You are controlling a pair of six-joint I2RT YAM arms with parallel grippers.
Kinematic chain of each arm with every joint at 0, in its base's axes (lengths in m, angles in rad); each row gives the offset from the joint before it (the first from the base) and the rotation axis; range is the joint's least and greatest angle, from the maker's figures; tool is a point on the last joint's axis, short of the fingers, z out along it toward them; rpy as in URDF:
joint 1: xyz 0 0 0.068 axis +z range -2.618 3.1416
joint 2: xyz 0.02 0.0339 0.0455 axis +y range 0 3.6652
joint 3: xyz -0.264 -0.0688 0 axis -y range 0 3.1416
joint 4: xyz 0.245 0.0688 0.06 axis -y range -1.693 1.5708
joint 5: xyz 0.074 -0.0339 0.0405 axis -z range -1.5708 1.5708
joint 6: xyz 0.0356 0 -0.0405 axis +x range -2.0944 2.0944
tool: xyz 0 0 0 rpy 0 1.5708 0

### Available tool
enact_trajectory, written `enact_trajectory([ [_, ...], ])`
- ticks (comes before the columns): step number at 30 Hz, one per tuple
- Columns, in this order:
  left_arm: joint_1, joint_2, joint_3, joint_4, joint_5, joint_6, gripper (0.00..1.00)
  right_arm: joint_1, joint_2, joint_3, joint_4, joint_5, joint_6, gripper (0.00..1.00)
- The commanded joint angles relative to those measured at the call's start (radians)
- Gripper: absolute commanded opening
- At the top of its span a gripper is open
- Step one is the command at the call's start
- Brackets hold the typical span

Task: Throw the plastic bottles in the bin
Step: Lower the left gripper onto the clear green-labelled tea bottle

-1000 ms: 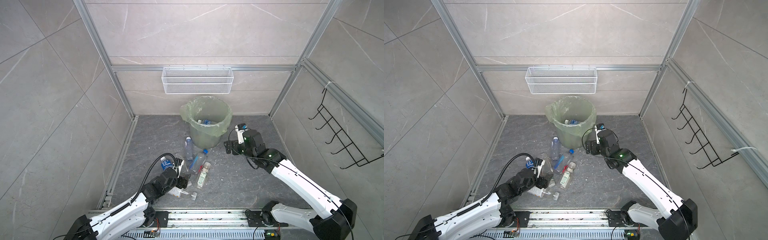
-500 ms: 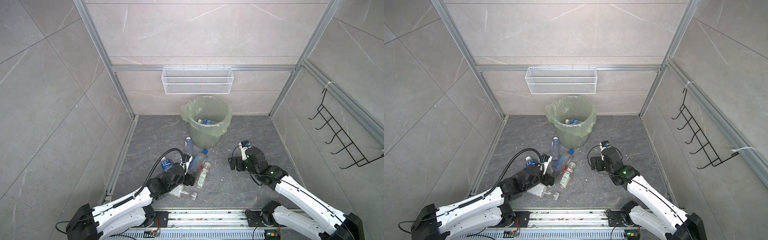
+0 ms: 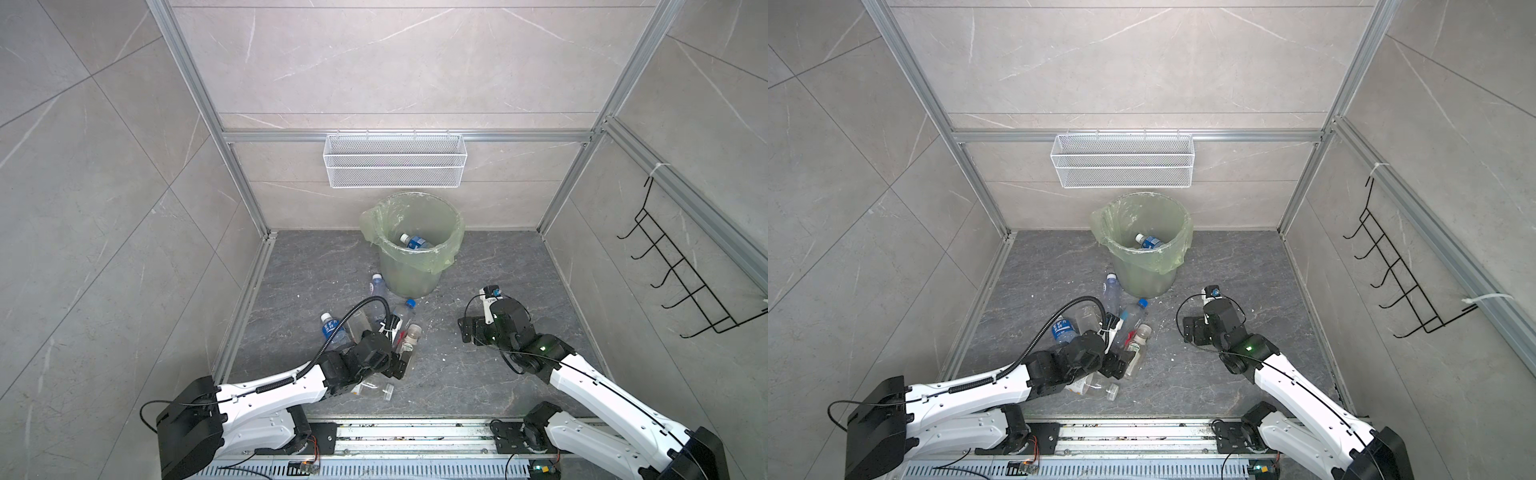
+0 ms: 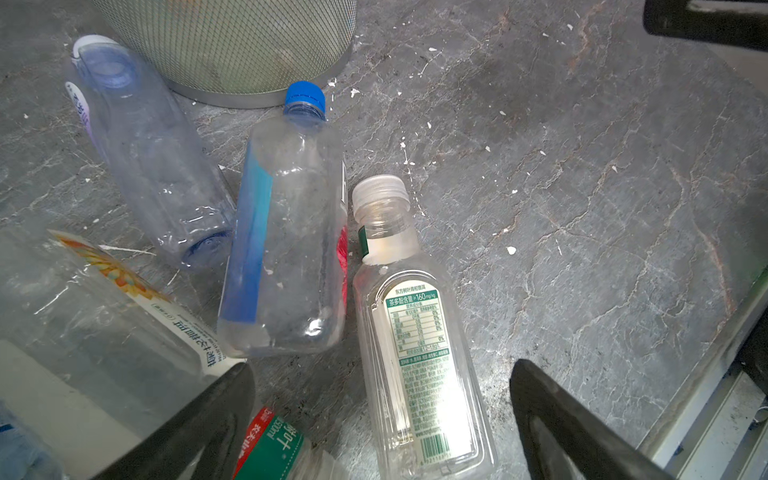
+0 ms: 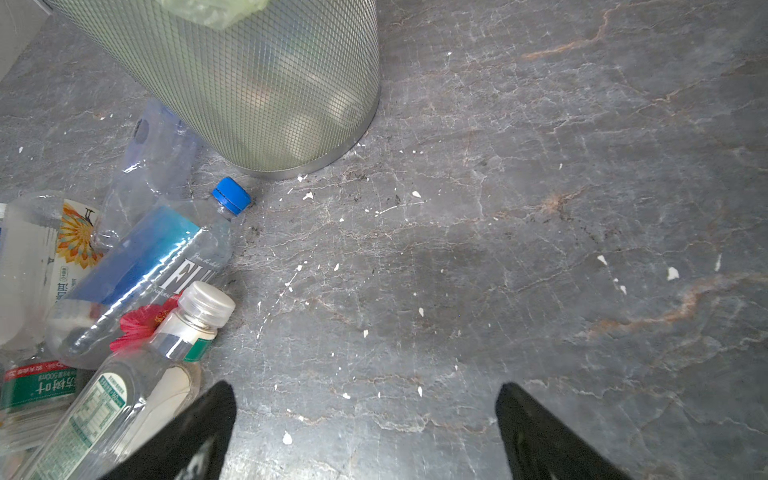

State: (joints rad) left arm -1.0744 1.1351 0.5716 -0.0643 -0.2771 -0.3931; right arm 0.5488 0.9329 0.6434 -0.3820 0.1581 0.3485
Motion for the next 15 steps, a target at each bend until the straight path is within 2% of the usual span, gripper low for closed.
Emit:
enact_trajectory([
  [1, -0.018, 0.031, 0.052, 0.02, -0.025, -0.04, 0.98, 0.002, -0.042, 0.025, -0.056, -0.016, 0.018, 1.0],
  [7, -0.025, 0.091, 0.076, 0.019, -0.021, -0.057, 0.97, 0.002, -0.077, 0.015, -0.132, 0.013, 0.024, 0.99],
  [15, -0.024, 0.155, 0.103, 0.014, -0.004, -0.071, 0.95, 0.002, -0.101, 0.001, -0.144, 0.032, 0.033, 1.0],
])
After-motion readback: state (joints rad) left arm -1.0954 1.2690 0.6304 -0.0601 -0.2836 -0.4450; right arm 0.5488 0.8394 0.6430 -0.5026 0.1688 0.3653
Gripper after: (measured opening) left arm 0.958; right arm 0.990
